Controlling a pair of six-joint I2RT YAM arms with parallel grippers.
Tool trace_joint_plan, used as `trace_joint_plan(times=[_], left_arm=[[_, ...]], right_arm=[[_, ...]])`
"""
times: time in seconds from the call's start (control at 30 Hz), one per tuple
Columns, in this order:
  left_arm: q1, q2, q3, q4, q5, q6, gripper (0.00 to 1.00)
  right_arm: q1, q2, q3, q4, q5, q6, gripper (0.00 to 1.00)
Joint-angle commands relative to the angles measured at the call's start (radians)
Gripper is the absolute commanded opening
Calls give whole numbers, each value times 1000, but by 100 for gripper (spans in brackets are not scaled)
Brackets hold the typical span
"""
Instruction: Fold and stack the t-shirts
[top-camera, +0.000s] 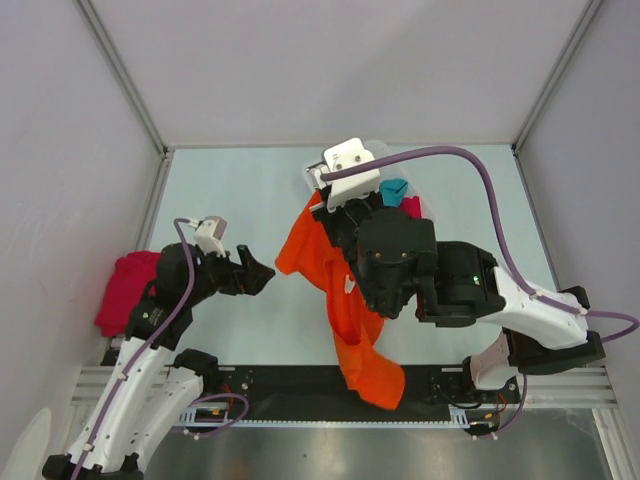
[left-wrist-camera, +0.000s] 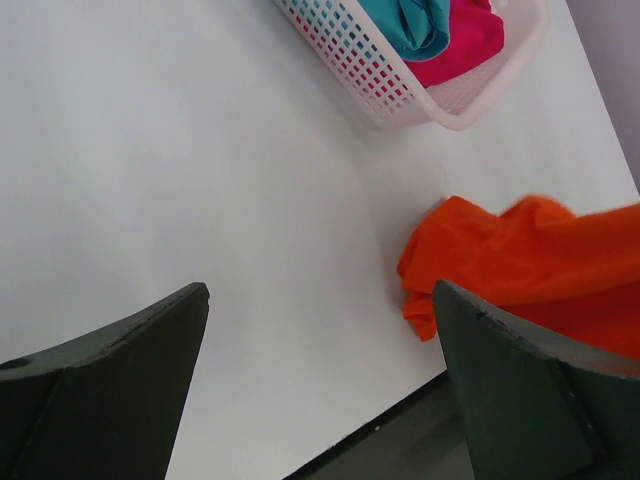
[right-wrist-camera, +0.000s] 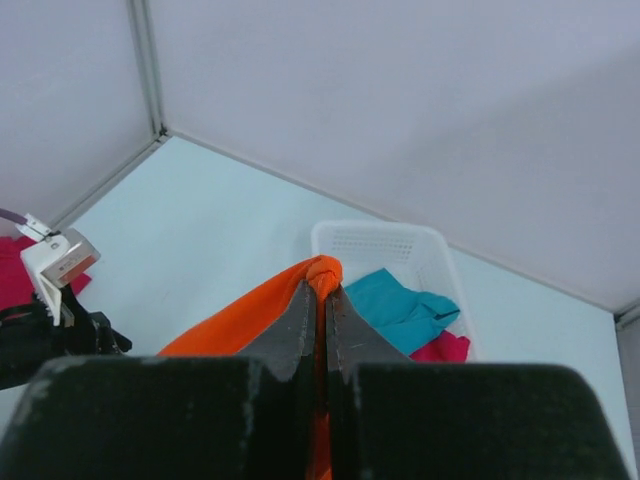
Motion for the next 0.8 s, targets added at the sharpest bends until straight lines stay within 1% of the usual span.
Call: trace_joint_plan(times=[0.0, 0.07, 0.1, 0.13, 0.2, 0.23, 0.27, 0.33, 0.37, 0.5, 0.63, 0.77], left_arm=[[4, -20, -9, 23, -14, -11, 99], [4, -25, -9, 23, -14, -12, 100], [4, -27, -9, 22, -15, -14, 99], [4, -28, -9, 23, -15, -13, 100], [4, -30, -6, 19, -18, -14, 100], [4, -34, -4, 17, -18, -14, 99], [4, -36, 0, 14, -20, -14, 100], [4, -39, 9, 10, -20, -9, 99], [6, -37, 14, 6, -17, -9, 99], [6, -31, 42, -9, -11, -8, 99], [6, -31, 59, -12, -6, -12, 99], [4, -24, 65, -12, 3, -17, 99]], right_arm=[[2, 0, -8, 53, 85, -26, 2], [-24, 12, -8, -31, 84, 39, 3], [-41, 18, -4, -77, 72, 134, 3], [-82, 23, 3, -182, 50, 197, 3], [-128, 20, -10, -264, -46, 308, 2], [-174, 15, -28, -305, -109, 392, 2], [-194, -5, -86, -312, -134, 418, 2], [-252, -22, -144, -313, -199, 483, 2], [-272, -31, -198, -313, -224, 503, 2], [-317, -31, -301, -315, -292, 561, 1], [-340, -16, -330, -304, -309, 563, 0], [-398, 7, -316, -261, -347, 502, 0]])
